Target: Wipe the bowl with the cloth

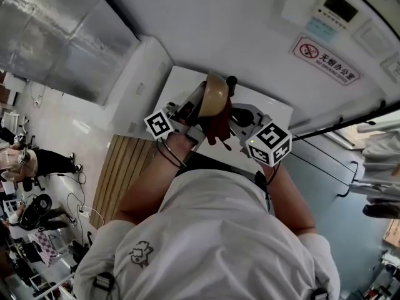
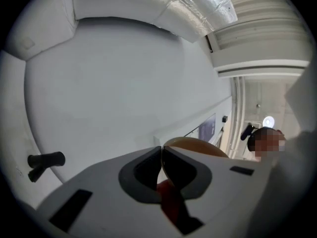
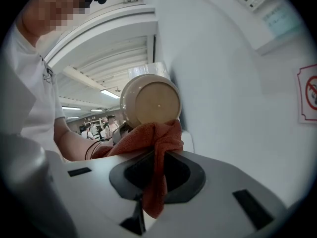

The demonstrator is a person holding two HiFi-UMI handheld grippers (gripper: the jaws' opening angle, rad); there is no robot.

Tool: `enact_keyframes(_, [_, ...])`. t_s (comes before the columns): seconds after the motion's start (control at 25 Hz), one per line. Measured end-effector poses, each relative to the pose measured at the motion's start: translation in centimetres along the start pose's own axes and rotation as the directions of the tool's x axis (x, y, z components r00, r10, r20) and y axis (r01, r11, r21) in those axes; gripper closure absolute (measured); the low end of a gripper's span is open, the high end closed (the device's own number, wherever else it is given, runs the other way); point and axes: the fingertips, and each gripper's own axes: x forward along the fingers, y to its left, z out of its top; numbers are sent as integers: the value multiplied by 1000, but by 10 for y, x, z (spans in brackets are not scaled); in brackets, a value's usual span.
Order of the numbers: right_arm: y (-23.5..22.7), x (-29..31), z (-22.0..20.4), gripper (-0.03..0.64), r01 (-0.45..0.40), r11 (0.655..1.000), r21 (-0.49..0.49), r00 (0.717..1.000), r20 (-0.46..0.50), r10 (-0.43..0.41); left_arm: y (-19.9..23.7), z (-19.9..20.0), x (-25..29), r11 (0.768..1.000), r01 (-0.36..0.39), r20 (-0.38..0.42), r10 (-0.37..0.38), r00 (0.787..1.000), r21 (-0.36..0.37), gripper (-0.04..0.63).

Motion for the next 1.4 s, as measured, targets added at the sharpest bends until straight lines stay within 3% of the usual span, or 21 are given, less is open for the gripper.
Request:
enact_keyframes(0.28, [20, 1, -7, 566, -44, 999, 22, 999, 3, 44, 28, 14, -11, 977, -192, 78, 185, 980, 92, 572])
enact_keyframes(0.44, [36, -2, 4, 566, -64, 997, -30, 998, 17, 65, 40, 11, -16, 960, -262, 80, 255, 964, 103, 574])
enact_keyframes(0.76, [23, -38, 43, 566, 14, 993, -115, 995, 96, -3, 37, -3, -11, 972, -221, 14, 221, 975, 83, 574])
enact_keyframes(0.92, [8, -53, 61, 566, 55, 989, -134, 991, 127, -38, 38, -18, -9, 980, -199, -31, 200, 979, 27, 574])
enact_keyframes(1.4, [-58, -75, 75, 566, 168, 984, -63, 973, 168, -155, 17, -52, 5, 996, -91, -166, 92, 982, 9, 575])
